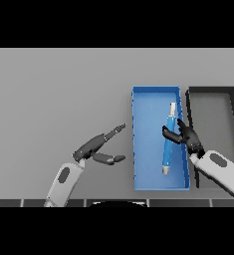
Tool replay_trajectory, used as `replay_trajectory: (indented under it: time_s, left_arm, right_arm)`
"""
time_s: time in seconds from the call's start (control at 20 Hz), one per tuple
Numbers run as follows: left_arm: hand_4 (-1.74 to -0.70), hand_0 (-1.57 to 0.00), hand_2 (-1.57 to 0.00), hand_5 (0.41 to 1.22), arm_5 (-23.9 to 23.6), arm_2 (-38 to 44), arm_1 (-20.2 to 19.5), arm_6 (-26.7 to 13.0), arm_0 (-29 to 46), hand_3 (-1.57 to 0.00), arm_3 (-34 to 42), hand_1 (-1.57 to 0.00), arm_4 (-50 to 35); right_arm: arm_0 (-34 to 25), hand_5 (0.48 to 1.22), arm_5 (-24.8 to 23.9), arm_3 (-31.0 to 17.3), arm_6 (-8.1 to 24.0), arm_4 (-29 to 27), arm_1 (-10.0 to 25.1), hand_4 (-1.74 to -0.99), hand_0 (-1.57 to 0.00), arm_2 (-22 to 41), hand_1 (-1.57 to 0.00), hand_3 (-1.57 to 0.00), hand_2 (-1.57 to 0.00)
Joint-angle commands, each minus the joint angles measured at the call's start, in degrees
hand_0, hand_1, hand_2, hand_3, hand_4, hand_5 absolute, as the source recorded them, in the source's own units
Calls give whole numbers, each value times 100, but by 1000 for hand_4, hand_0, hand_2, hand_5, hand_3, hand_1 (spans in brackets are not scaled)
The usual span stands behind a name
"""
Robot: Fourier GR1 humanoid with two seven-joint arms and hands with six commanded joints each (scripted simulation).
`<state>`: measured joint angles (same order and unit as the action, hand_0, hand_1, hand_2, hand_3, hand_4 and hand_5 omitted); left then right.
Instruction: Pick up the blue pipe and place it into the blue bin.
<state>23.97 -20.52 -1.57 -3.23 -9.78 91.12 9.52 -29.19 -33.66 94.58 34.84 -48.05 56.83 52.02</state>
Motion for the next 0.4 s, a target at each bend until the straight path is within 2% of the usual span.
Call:
replay_trajectory:
  time_s: [0.0, 0.35]
  left_arm:
    - [-931, 1, 1, 497, 25, -14, -11, 45, 35, 1, 11, 1, -12]
    - [-930, 1, 1, 495, 28, 173, -63, -41, -264, 1, -181, 1, -67]
  right_arm:
    - [11, 736, 16, 1, 9, -4, -5, -1110, -37, 25, -35, -9, -34]
    - [-144, 714, 191, 98, -34, 28, 106, -1084, -19, 220, -17, -4, -17]
